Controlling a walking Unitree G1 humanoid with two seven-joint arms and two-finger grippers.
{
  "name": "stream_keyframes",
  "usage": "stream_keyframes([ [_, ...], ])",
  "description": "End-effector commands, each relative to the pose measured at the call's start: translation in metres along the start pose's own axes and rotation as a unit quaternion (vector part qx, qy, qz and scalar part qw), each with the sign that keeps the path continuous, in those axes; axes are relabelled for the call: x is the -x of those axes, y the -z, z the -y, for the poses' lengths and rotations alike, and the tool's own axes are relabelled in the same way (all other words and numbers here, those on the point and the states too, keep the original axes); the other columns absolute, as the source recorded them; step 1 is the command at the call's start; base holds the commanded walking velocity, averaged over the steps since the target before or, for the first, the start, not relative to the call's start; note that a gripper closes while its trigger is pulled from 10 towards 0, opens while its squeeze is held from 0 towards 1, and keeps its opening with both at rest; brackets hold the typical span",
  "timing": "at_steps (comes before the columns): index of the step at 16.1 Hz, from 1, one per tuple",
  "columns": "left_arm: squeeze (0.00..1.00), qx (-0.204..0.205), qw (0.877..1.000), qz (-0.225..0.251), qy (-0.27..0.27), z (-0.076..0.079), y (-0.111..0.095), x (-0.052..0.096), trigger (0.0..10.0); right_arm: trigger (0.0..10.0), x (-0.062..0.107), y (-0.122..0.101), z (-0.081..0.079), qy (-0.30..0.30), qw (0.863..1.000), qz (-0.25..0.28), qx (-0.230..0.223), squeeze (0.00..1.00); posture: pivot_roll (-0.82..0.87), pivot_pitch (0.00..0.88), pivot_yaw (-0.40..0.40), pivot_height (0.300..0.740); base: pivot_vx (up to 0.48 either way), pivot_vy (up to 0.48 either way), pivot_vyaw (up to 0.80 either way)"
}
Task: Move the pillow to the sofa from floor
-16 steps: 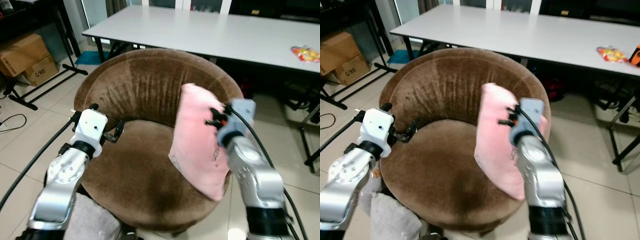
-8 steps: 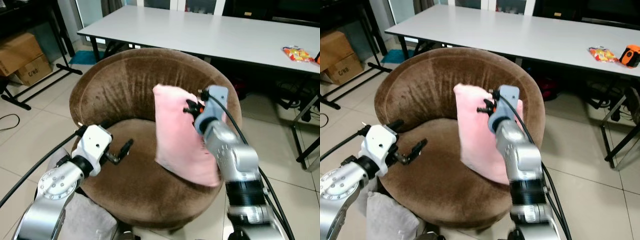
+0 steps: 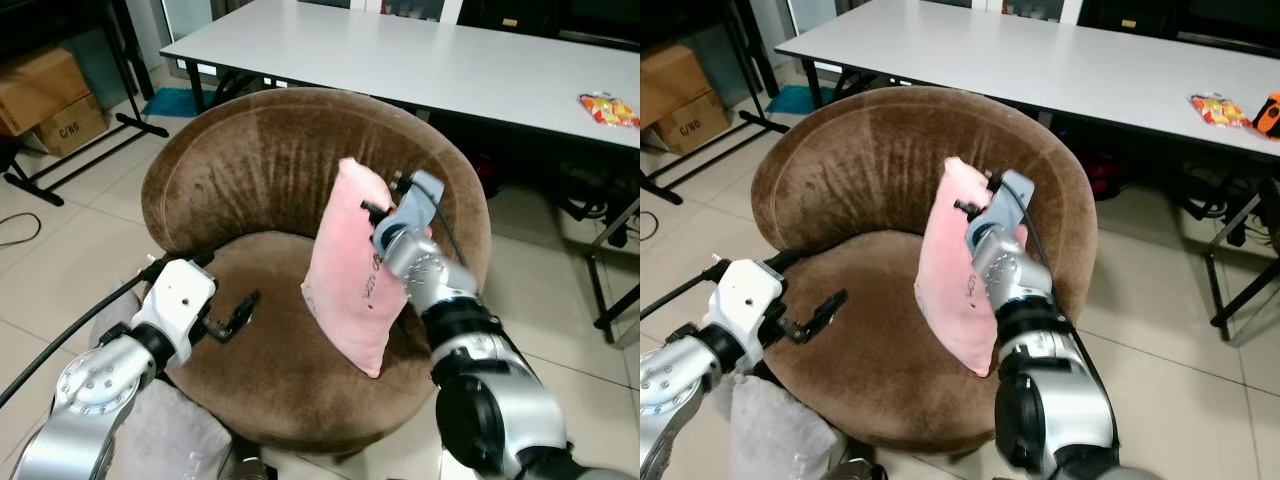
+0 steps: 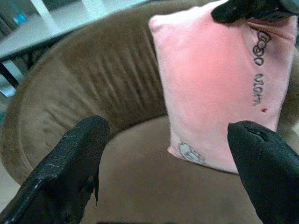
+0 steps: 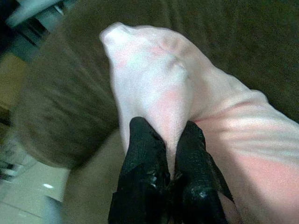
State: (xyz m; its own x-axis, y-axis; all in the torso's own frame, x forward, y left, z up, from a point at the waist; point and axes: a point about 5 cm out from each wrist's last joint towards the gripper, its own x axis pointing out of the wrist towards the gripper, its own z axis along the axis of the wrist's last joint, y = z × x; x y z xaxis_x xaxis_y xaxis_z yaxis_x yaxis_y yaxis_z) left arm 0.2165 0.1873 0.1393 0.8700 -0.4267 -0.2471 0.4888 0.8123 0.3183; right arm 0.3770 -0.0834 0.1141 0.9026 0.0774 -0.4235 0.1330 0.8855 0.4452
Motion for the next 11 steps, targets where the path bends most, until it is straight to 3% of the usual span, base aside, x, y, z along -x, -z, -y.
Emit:
stream_keyframes([
  [1,0.0,0.002,1.0,0.0,0.004,0.0,-0.002,0.003,10.0,10.0,-0.002,-0.007,0.001,0.007,1.0,0.022,0.018,0.0,0.1,0.0,-0.039,0.74,0.0,0.0,0.0],
  [5,0.0,0.006,1.0,-0.007,0.006,0.0,-0.001,0.007,10.0,10.0,-0.005,0.01,0.006,0.014,0.999,-0.011,0.038,0.0,0.1,0.0,-0.044,0.74,0.0,0.0,0.0],
  [6,0.0,0.006,1.0,-0.008,0.006,0.0,-0.001,0.007,10.0,10.0,-0.005,0.009,0.01,0.031,0.999,-0.007,0.043,0.77,0.1,0.0,-0.044,0.74,0.0,0.0,0.0],
  [7,0.0,0.008,1.0,-0.01,0.007,-0.001,0.0,0.008,10.0,10.0,-0.006,0.004,0.013,0.044,0.998,0.008,0.045,1.0,0.13,0.0,-0.055,0.74,0.0,0.0,0.0],
  [11,0.0,0.044,0.997,-0.016,0.058,0.006,0.005,0.01,10.0,10.0,-0.006,-0.005,0.023,0.071,0.994,0.041,0.067,1.0,0.12,0.0,-0.051,0.74,0.0,0.0,0.0],
])
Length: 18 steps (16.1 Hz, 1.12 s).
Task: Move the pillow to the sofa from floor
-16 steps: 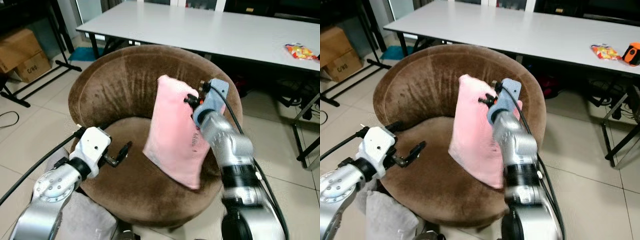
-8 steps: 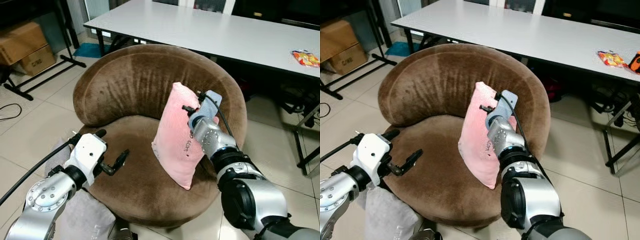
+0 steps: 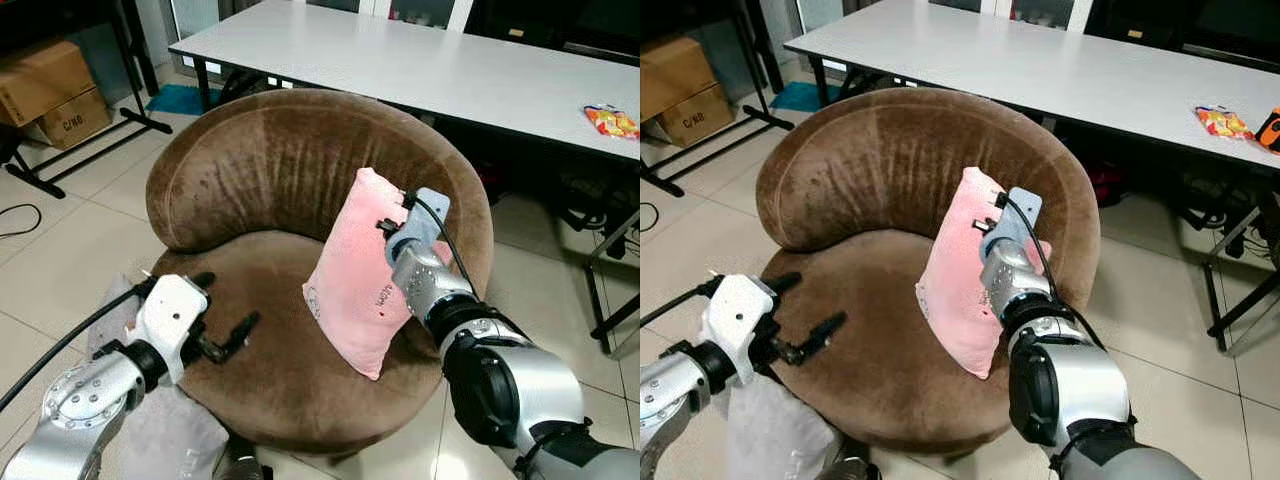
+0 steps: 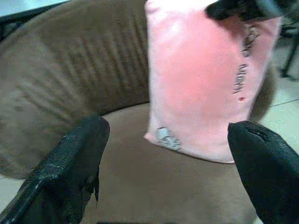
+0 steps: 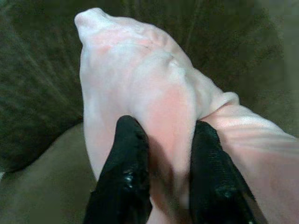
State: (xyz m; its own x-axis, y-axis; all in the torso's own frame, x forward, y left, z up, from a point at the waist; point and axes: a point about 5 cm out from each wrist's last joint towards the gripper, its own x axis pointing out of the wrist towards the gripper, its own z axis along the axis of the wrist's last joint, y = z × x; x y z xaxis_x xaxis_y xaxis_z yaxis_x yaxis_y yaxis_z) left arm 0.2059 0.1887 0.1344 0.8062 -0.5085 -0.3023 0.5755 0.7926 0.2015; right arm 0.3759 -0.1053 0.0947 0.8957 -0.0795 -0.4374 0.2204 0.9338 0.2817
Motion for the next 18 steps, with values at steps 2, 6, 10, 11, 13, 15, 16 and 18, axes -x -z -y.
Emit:
stream_keyframes([
  [2,0.0,0.002,0.999,0.01,0.042,0.001,-0.004,-0.004,10.0,10.0,-0.002,-0.028,0.01,0.026,0.997,0.06,0.028,1.0,0.12,0.0,-0.048,0.74,0.0,0.0,0.0],
  [6,0.0,0.0,0.998,0.036,0.043,-0.006,-0.007,-0.02,10.0,10.0,0.003,-0.074,0.021,-0.063,0.981,0.179,0.046,0.0,0.03,0.0,-0.007,0.74,0.0,0.0,0.0],
  [10,0.0,0.013,0.997,0.045,-0.055,-0.011,-0.004,-0.023,10.0,10.0,0.02,-0.066,0.036,-0.093,0.964,0.222,0.112,0.0,0.02,0.0,-0.033,0.74,0.0,0.0,0.0],
  [11,0.0,0.002,0.995,0.027,-0.095,-0.014,0.004,-0.023,10.0,10.0,0.032,-0.057,0.04,-0.104,0.958,0.226,0.141,0.0,0.02,0.0,-0.035,0.74,0.0,0.0,0.0],
  [13,0.0,0.019,0.984,0.027,-0.172,-0.021,0.009,-0.019,10.0,10.0,0.061,-0.034,0.046,-0.123,0.965,0.202,0.117,0.0,0.03,0.0,-0.042,0.74,0.0,0.0,0.0],
  [15,0.0,0.011,0.979,0.028,-0.204,-0.025,0.01,-0.018,10.0,10.0,0.077,-0.008,0.048,-0.128,0.959,0.183,0.176,0.0,0.02,0.0,-0.043,0.74,0.0,0.0,0.0],
  [16,0.0,0.008,0.979,0.028,-0.203,-0.025,0.01,-0.02,10.0,10.0,0.08,0.002,0.049,-0.123,0.955,0.174,0.206,0.0,0.01,0.0,-0.04,0.74,0.0,0.0,0.0],
  [18,0.0,0.003,0.978,0.031,-0.205,-0.025,0.009,-0.024,10.0,10.0,0.089,0.008,0.048,-0.124,0.959,0.152,0.204,0.0,0.0,0.0,-0.035,0.74,0.0,0.0,0.0],
])
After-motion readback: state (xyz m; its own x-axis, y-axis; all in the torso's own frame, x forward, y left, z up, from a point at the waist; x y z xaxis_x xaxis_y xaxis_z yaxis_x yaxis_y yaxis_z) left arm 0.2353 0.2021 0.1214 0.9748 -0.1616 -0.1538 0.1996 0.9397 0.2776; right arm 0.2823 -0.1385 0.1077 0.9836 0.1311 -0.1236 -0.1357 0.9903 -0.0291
